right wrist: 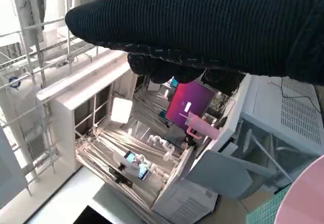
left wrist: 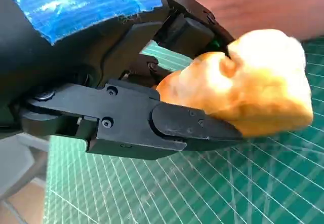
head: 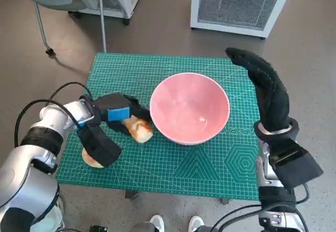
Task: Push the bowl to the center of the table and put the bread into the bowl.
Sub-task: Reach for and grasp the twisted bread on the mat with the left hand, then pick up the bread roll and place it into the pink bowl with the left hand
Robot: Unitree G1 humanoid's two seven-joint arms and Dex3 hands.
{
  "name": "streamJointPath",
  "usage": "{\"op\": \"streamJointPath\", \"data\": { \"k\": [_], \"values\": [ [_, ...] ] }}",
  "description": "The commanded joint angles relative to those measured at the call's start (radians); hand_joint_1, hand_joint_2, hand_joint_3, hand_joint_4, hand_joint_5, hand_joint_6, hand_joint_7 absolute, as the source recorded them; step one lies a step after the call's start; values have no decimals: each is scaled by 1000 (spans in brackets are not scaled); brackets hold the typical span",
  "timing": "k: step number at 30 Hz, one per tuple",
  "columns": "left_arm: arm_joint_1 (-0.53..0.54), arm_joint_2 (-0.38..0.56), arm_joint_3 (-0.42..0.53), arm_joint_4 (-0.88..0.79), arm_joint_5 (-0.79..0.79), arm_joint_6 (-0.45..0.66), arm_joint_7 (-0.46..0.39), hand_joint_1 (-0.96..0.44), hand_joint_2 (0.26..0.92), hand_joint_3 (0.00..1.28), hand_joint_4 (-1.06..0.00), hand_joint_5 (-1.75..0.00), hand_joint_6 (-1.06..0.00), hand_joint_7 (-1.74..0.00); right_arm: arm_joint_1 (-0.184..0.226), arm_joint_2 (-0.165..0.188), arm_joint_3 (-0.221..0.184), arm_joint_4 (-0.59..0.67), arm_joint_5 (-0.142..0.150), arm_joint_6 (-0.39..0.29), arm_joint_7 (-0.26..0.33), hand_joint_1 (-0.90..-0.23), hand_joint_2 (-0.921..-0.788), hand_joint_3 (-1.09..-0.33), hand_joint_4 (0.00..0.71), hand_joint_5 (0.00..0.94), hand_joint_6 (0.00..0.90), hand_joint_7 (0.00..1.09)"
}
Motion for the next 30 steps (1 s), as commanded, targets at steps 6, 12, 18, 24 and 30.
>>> {"op": "streamJointPath", "data": {
  "k": [6, 12, 18, 24, 30],
  "values": [
    [-28, 112, 50, -37, -51, -84, -56, -2, 920, 51, -662, -1119, -697, -1160, 33, 15, 1, 6, 7, 14, -1, -701, -921, -831, 208, 4, -1, 619],
    [-46, 175, 153, -85, -154, -118, -136, -1, 920, 48, -663, -1140, -698, -1140, 31, 17, 0, 15, 13, 12, 4, -699, -921, -830, 209, 4, -1, 620],
    [-75, 212, 295, -134, -308, -117, -236, -1, 920, 60, -660, -1141, -673, -1168, 26, 16, -2, 23, 21, 13, 8, -697, -921, -831, 209, 4, -1, 620],
    [-86, 202, 401, -231, -404, -90, -270, 0, 921, 107, -599, -1193, -627, -1227, 17, 13, -3, 34, 32, 11, 17, -697, -921, -832, 209, 4, -1, 619],
    [-68, 142, 467, -384, -442, -49, -259, 0, 921, 137, -557, -1227, -602, -1264, 11, 11, -2, 42, 41, 9, 26, -696, -921, -833, 208, 3, -1, 619]
  ]
}}
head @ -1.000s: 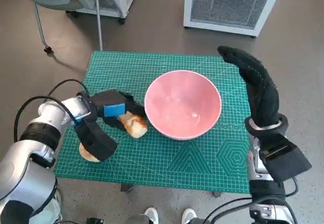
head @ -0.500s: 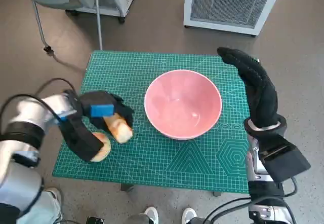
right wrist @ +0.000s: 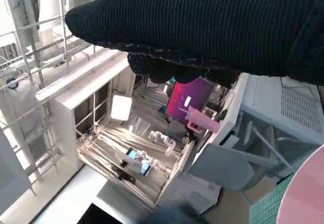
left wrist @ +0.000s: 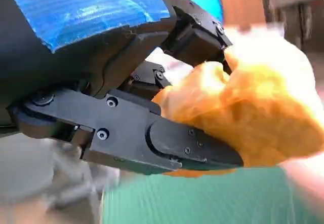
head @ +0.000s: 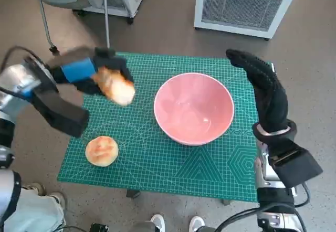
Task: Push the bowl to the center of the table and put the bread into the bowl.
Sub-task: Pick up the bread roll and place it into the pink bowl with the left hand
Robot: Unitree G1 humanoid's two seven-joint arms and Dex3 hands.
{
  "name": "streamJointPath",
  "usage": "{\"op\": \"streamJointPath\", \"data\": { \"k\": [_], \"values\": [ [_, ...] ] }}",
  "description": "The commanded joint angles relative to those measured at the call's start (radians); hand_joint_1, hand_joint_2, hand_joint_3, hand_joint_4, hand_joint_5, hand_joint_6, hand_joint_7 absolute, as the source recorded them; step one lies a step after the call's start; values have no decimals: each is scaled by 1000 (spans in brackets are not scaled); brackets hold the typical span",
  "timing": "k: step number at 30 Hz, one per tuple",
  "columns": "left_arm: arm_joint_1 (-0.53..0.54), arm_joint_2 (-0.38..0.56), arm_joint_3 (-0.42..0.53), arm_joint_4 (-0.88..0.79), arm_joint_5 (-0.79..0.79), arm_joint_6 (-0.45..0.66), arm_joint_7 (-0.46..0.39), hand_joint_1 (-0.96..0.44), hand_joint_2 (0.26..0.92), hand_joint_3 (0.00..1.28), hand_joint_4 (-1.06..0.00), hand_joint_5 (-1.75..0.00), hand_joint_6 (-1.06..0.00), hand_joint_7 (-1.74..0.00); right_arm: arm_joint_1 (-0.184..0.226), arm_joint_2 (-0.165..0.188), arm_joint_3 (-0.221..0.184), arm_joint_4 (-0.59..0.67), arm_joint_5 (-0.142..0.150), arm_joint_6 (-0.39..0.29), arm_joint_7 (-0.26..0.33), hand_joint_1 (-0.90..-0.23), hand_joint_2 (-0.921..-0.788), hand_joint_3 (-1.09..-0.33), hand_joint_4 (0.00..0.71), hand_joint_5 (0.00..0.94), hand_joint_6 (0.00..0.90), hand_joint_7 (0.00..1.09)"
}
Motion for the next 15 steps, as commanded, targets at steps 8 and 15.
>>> {"op": "streamJointPath", "data": {
  "k": [8, 15],
  "values": [
    [-40, -180, 1, -143, 49, 25, 54, -1, 921, 105, -579, -1223, -648, -1196, 5, 0, -3, 10, 19, 5, 27, -703, -921, -833, 207, 3, -1, 618],
    [-107, -293, -67, -61, 132, 27, 72, -1, 920, 93, -581, -1196, -678, -1186, 14, -5, -6, -5, 20, 5, 32, -705, -921, -834, 207, 3, -1, 618]
  ]
}}
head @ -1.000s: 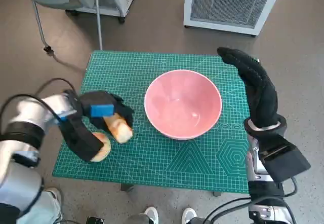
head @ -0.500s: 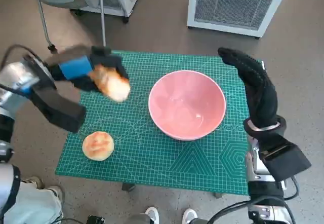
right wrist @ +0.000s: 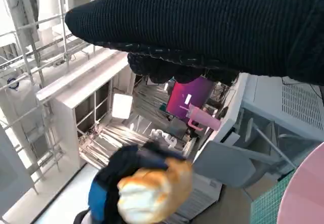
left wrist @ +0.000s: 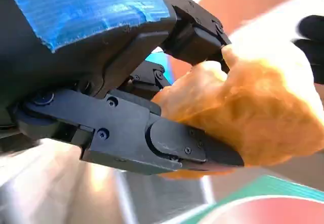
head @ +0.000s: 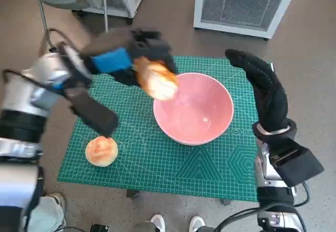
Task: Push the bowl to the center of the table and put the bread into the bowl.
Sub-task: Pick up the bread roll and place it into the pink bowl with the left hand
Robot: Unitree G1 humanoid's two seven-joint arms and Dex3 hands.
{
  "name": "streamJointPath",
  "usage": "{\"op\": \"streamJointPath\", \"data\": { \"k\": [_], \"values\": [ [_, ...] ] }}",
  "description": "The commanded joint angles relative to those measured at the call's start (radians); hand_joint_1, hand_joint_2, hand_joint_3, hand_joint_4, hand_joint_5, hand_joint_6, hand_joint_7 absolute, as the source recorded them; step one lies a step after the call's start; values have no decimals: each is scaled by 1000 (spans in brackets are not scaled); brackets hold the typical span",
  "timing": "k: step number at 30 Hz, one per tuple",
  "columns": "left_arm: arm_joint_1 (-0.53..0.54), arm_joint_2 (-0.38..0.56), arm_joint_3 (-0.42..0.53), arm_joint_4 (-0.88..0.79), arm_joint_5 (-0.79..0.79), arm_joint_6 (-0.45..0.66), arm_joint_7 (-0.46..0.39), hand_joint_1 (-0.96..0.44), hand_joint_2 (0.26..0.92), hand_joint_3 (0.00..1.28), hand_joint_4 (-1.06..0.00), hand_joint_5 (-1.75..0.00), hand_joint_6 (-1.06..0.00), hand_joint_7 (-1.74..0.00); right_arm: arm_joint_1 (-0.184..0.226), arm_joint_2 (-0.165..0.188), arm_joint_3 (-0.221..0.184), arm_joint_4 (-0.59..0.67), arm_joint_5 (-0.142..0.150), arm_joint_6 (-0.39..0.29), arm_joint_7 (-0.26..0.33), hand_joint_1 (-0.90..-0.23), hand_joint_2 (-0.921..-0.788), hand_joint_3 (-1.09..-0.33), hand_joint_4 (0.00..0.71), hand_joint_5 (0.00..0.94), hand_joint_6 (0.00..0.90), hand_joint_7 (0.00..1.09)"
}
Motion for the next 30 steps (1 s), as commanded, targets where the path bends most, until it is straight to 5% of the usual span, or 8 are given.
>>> {"op": "streamJointPath", "data": {
  "k": [1, 16, 21, 24, 27, 30],
  "values": [
    [-67, -71, -47, 69, 48, 3, 21, -1, 920, 95, -578, -1189, -678, -1196, 22, -6, -6, -8, 12, 5, 11, -706, -921, -834, 207, 3, -1, 619],
    [-123, -226, -190, 331, 160, 91, 70, -2, 921, 132, -553, -1174, -632, -1290, 39, -14, -19, -28, 10, 4, 8, -713, -921, -836, 195, 0, -1, 614],
    [-99, -265, -180, 360, 113, 174, -58, -2, 921, 203, -557, -1308, -459, -1321, 44, -14, -24, -37, 11, 7, 8, -714, -921, -836, 193, 0, -1, 613],
    [-78, -274, -167, 342, 80, 231, -164, -119, 900, 100, -363, -440, -318, -584, 47, -14, -25, -44, 7, 9, 3, -714, -921, -837, 192, 0, -1, 612],
    [-62, -268, -165, 306, 60, 272, -242, -205, 889, 48, -205, -144, -251, -325, 48, -13, -26, -48, 6, 11, 0, -714, -921, -836, 192, 1, -1, 611],
    [-46, -257, -156, 268, 35, 296, -297, -267, 884, 27, -138, -47, -226, -234, 49, -9, -26, -53, 3, 14, -4, -714, -921, -836, 192, 1, -1, 611]
  ]
}}
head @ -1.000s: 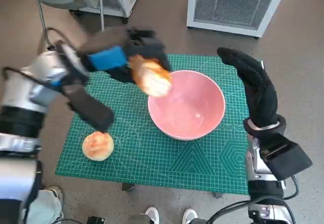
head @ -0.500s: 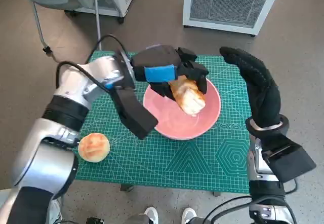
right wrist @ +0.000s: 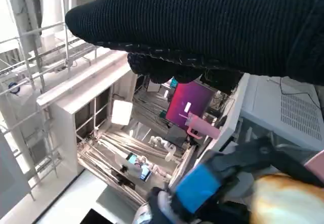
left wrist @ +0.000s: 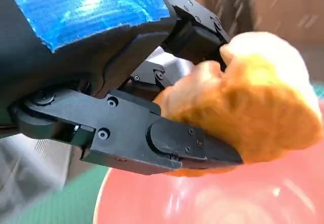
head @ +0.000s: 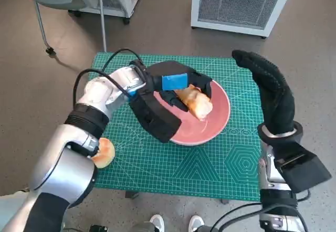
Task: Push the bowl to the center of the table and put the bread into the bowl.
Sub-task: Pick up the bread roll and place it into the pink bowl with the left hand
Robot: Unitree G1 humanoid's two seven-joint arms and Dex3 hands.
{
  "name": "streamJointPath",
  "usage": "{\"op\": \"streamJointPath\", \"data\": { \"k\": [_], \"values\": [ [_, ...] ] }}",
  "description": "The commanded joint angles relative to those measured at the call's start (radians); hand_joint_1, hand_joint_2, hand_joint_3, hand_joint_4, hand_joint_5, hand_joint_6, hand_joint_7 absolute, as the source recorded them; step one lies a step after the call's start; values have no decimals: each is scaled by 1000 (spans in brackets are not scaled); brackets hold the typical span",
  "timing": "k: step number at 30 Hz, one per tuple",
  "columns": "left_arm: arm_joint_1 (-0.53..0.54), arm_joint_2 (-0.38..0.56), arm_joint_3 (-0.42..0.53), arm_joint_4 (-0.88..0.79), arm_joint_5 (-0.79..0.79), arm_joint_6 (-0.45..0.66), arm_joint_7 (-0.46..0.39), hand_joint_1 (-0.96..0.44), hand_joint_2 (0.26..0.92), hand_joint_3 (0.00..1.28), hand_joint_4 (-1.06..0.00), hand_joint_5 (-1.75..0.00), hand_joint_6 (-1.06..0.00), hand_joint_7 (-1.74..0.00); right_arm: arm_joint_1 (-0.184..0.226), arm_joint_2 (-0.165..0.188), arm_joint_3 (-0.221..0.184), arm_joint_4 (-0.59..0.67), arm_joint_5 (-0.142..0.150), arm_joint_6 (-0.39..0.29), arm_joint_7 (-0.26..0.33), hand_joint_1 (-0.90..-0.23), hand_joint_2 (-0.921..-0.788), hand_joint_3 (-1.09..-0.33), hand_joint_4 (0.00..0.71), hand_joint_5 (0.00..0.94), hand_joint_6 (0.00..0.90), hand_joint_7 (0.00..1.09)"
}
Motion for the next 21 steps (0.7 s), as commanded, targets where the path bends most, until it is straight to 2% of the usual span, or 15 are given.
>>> {"op": "streamJointPath", "data": {
  "k": [1, 9, 16, 21],
  "values": [
    [35, 17, 19, -64, -47, 36, -86, -275, 884, 24, -131, -38, -224, -224, 23, 2, -2, -5, 3, 14, -6, -714, -921, -836, 192, 1, -1, 611],
    [78, 104, 77, -154, -130, 5, -168, -407, 873, 6, -78, -2, -227, -179, 20, 13, 3, -13, -4, 21, -15, -714, -921, -834, 193, 1, -1, 612],
    [148, 215, 212, -238, -347, -55, -328, -471, 869, 2, -61, -1, -232, -163, 24, 19, 6, -22, 0, 23, -16, -711, -921, -832, 193, 2, -1, 612],
    [234, 310, 304, -338, -484, -98, -400, -512, 869, 1, -68, -4, -193, -130, 27, 18, 4, -33, 5, 28, -15, -711, -921, -832, 193, 1, -1, 612]
  ]
}}
